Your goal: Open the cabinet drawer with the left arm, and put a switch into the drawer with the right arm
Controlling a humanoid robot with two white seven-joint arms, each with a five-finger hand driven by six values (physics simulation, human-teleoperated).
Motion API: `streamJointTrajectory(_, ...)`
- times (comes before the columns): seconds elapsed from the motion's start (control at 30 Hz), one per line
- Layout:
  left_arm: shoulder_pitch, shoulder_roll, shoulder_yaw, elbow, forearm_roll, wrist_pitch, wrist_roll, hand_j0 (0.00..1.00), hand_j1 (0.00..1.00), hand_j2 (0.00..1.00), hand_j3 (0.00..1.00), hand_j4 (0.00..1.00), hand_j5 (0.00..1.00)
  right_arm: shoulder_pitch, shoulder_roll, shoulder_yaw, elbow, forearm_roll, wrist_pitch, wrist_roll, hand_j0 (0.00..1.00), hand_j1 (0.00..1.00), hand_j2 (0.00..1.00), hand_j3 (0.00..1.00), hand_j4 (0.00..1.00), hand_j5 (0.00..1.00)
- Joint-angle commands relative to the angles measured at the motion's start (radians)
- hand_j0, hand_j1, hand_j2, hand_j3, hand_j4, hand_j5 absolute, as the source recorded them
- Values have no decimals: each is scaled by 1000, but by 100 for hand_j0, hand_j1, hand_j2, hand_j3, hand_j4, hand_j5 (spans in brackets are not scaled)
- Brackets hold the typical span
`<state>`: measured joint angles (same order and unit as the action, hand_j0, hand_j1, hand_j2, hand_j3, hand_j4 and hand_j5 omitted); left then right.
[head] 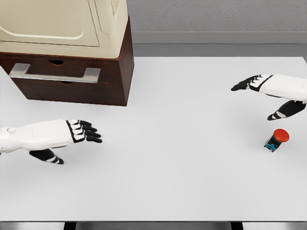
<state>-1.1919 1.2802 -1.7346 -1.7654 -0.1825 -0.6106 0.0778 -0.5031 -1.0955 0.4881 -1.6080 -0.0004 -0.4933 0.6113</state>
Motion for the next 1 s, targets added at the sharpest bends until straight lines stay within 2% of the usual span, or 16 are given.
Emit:
streamJointTrajectory(0.0,-2,27,6,0,5,0,3,100,100,100,100,100,100,2,-1,1,0,-4,1,0,100,100,100,100,100,100)
streamJointTrajectory(0.03,-2,42,52,0,6,0,2,100,100,100,100,100,100,0,-1,1,2,-4,2,0,100,100,100,100,100,100)
streamJointTrajectory(0.13,-3,85,115,0,20,0,26,100,100,100,100,100,100,-3,-1,1,17,-4,1,0,100,100,100,100,100,100)
streamJointTrajectory(0.17,-3,96,122,0,31,0,129,100,100,100,100,100,100,-6,-1,1,20,-4,2,0,100,100,100,100,100,100)
streamJointTrajectory(0.2,-3,99,139,0,31,0,304,100,100,100,100,100,100,-6,-3,1,37,-4,2,0,100,100,100,100,100,100)
streamJointTrajectory(0.23,-3,111,138,0,31,0,330,100,100,100,100,100,100,-3,-9,1,39,-4,1,0,100,100,100,100,100,100)
streamJointTrajectory(0.3,-3,151,138,0,31,0,215,100,100,100,100,100,100,-8,-27,-5,40,3,2,0,100,100,100,100,100,100)
streamJointTrajectory(0.4,6,159,130,0,23,0,-81,100,100,100,100,100,100,-6,-63,-6,39,3,9,0,100,100,100,100,100,100)
streamJointTrajectory(0.5,6,182,135,0,6,0,-139,100,100,100,100,100,100,-5,-67,-5,39,2,10,0,100,100,100,100,100,100)
streamJointTrajectory(0.57,5,172,178,0,6,0,-153,99,99,99,99,99,99,3,-75,-3,39,3,6,0,100,100,100,100,100,100)
streamJointTrajectory(0.6,5,171,227,0,8,0,-150,100,100,100,100,100,100,6,-83,-3,39,3,6,0,100,100,100,100,100,100)
streamJointTrajectory(0.77,0,110,233,0,144,0,-147,100,100,100,100,100,100,21,-116,-2,51,3,9,0,100,100,100,100,100,100)
streamJointTrajectory(0.83,-15,93,236,0,150,0,-150,100,100,100,100,100,100,21,-118,-3,69,5,7,0,100,100,100,100,100,100)
streamJointTrajectory(0.87,-15,73,234,0,150,0,-167,100,100,100,100,100,100,21,-125,-5,69,5,6,0,100,100,100,100,100,100)
streamJointTrajectory(0.93,-26,67,236,0,150,0,-280,100,100,100,100,100,100,26,-155,-6,68,5,6,0,100,100,100,100,100,100)
streamJointTrajectory(0.97,-54,59,236,1,156,0,-291,100,100,100,100,100,100,29,-165,-6,68,5,7,0,100,100,100,100,100,100)
